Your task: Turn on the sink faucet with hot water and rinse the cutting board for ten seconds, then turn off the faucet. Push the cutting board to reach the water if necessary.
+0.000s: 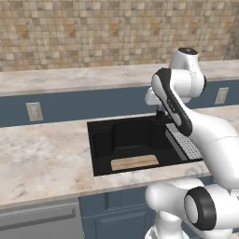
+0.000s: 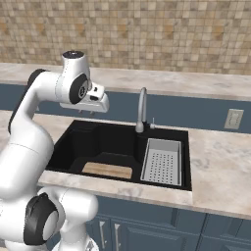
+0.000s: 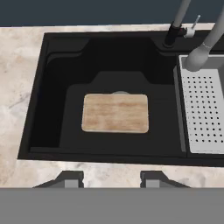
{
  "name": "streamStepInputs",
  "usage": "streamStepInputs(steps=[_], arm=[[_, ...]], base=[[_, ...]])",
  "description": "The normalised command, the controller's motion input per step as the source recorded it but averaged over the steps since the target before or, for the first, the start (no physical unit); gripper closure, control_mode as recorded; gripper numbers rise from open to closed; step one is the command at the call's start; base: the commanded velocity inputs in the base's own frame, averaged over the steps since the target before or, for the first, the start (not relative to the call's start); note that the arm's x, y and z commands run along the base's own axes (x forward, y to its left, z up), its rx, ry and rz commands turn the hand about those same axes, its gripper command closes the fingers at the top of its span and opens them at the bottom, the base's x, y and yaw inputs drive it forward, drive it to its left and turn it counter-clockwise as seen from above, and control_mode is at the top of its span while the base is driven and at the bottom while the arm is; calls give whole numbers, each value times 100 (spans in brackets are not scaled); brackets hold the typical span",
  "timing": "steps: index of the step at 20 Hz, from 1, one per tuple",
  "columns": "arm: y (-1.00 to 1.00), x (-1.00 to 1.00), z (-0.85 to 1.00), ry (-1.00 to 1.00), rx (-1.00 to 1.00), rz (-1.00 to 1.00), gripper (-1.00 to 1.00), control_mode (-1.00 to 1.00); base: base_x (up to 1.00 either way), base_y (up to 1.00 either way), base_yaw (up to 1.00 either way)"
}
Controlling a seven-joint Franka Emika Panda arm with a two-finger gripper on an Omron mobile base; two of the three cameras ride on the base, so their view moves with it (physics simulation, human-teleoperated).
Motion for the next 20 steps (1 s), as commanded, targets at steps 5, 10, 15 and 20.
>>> streamStepInputs(steps=[5,10,15,20], arm=[[-13,0,0,0,0,0,-100,-100],[-26,0,2,0,0,0,-100,-100],[-35,0,7,0,0,0,-100,-100],[-41,0,6,0,0,0,-100,-100]], base=[[0,0,0],[0,0,0],[0,0,0],[0,0,0]])
